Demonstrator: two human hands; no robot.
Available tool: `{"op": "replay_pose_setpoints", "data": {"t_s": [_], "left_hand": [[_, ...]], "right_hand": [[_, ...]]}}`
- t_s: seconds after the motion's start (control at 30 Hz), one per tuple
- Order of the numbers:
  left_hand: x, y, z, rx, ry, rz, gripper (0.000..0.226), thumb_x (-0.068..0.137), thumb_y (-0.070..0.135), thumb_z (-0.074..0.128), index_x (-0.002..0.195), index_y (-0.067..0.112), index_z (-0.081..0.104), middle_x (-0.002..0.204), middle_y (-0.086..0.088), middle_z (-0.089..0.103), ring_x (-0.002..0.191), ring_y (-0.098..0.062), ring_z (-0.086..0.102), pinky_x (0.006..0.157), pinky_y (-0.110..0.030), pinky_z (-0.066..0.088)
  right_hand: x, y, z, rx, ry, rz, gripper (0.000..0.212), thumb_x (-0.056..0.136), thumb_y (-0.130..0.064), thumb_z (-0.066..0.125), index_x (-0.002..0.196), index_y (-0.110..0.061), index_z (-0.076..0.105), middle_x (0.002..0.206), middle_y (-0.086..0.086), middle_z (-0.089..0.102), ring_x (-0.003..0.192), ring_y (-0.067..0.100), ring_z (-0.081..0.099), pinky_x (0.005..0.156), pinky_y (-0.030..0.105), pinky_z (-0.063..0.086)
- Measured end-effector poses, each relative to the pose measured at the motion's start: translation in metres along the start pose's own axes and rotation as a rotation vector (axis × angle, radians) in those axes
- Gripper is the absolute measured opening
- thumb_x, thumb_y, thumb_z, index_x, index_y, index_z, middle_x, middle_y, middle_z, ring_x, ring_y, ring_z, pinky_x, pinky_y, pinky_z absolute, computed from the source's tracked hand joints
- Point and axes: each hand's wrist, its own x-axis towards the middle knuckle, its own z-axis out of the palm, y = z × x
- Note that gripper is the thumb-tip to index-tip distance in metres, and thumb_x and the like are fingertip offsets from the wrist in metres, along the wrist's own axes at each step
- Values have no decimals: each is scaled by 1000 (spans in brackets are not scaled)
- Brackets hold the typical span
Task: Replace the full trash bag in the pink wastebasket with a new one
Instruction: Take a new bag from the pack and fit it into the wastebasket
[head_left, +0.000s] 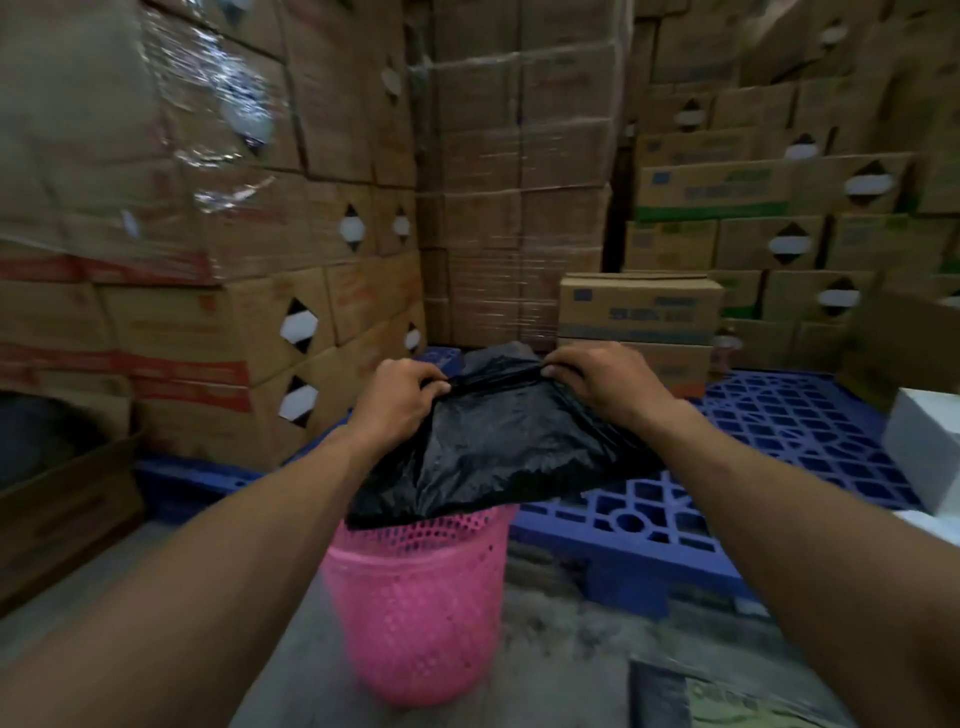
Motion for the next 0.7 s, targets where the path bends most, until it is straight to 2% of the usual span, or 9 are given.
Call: {"op": "replay_pose_setpoints", "data": {"t_s": [0.13, 0.23, 0.3, 0.47, 0.53, 0.57, 0.6, 0.7], "left_hand": [[-3, -28, -3, 30, 35, -194, 24, 98, 19, 59, 92, 6, 77, 87, -10, 74, 83, -28, 66, 72, -37, 53], [-4, -52, 9, 5, 123, -316, 28, 100, 19, 55, 81, 8, 73, 80, -10, 69, 72, -26, 58, 63, -35, 43], [-2, -72, 18, -98, 190, -418, 27, 100, 14, 53, 76, 13, 66, 80, -8, 66, 68, -21, 50, 64, -33, 38], [10, -122, 34, -474, 139, -672, 20, 99, 17, 59, 95, 5, 75, 89, -14, 69, 71, -26, 54, 67, -38, 46], [12, -142, 38, -530, 5, -728, 21, 98, 21, 62, 102, 3, 74, 91, -15, 68, 63, -24, 52, 63, -34, 43], [14, -152, 40, -503, -110, -706, 23, 97, 21, 63, 106, 2, 72, 90, -14, 67, 62, -23, 51, 64, -33, 42], [16, -160, 42, -411, -262, -625, 26, 95, 21, 64, 112, 2, 70, 92, -14, 66, 66, -24, 55, 66, -33, 43], [25, -170, 38, 22, -669, -311, 45, 87, 34, 73, 122, 7, 63, 117, -14, 66, 100, -30, 64, 87, -40, 53]], "right_hand": [[20, -46, 35, 113, 37, 31, 27, 101, -41, 52, 112, -27, 72, 114, -1, 72, 106, 25, 64, 80, 39, 52], [31, -75, 68, 116, 5, 58, 27, 102, -40, 51, 109, -25, 72, 110, 0, 72, 102, 25, 65, 79, 42, 54], [38, -91, 89, 118, -23, 118, 28, 102, -39, 51, 108, -22, 72, 107, 1, 73, 99, 25, 65, 80, 45, 55], [42, -124, 142, 328, -39, 392, 30, 103, -33, 54, 118, -15, 73, 107, 5, 75, 96, 24, 67, 86, 44, 54], [40, -130, 159, 356, -198, 491, 32, 104, -33, 50, 125, -15, 69, 104, 8, 74, 90, 26, 67, 78, 44, 56], [39, -132, 164, 340, -307, 517, 32, 104, -30, 49, 128, -17, 65, 103, 11, 73, 88, 29, 67, 72, 44, 55], [39, -132, 166, 300, -415, 516, 33, 103, -27, 48, 131, -19, 62, 106, 15, 71, 90, 33, 67, 73, 47, 55], [49, -129, 153, 39, -655, 405, 50, 93, -25, 48, 143, -18, 49, 128, 20, 60, 111, 38, 60, 87, 45, 54]]}}
